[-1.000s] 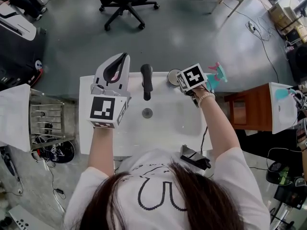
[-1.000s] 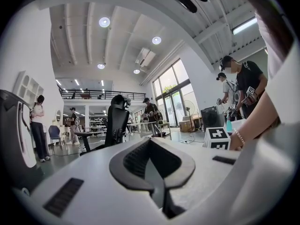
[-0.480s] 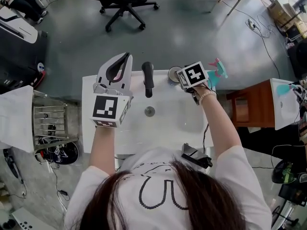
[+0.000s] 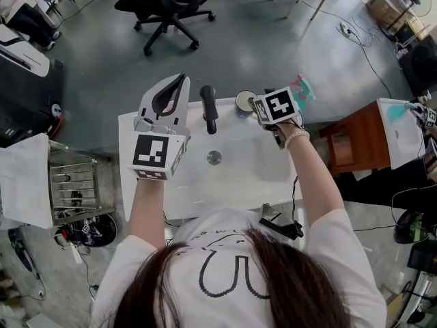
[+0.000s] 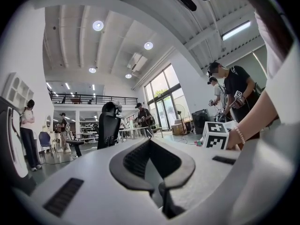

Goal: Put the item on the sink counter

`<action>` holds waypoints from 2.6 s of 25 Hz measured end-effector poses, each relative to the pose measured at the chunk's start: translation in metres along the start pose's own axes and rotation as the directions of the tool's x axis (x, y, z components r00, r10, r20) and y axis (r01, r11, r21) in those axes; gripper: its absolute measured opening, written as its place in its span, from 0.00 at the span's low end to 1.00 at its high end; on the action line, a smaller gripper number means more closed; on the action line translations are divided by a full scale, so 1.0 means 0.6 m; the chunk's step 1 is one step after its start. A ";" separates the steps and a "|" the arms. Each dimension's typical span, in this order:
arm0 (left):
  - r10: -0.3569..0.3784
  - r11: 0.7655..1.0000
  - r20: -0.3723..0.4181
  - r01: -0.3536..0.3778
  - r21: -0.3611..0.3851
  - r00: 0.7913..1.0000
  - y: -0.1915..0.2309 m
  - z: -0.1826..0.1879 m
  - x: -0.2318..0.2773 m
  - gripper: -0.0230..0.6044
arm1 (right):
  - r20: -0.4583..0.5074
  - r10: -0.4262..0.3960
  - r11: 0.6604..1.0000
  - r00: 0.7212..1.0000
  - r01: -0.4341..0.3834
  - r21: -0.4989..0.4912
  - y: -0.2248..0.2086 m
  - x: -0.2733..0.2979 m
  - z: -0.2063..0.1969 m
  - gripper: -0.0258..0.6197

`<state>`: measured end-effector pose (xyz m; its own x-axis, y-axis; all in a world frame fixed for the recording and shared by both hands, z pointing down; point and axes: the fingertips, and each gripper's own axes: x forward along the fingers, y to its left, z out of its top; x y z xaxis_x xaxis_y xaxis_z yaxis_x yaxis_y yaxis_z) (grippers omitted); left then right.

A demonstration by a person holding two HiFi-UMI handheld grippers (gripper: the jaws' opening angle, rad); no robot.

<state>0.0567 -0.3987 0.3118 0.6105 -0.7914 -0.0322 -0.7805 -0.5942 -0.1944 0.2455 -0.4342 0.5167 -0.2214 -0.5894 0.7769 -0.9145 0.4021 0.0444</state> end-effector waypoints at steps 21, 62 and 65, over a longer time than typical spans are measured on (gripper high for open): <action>-0.133 0.991 0.104 0.135 -0.003 0.986 -0.035 0.060 -0.098 0.05 | 0.373 -0.225 0.966 0.900 0.157 0.204 0.080 -0.257 0.024 0.10; -0.132 0.991 0.194 0.137 -0.011 0.972 -0.057 0.127 -0.147 0.05 | 0.748 -0.393 0.890 0.534 0.425 0.165 0.153 -0.560 0.027 0.08; -0.130 0.991 0.199 0.134 -0.011 0.971 -0.063 0.132 -0.151 0.05 | 0.750 -0.394 0.888 0.531 0.429 0.163 0.154 -0.567 0.021 0.08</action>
<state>0.0414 -0.2929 0.2444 0.7210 -0.6630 -0.2015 -0.6927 -0.6967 -0.1865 0.2321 -0.2055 0.2486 -0.0114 -0.9971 -0.0758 -0.9626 -0.0096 0.2707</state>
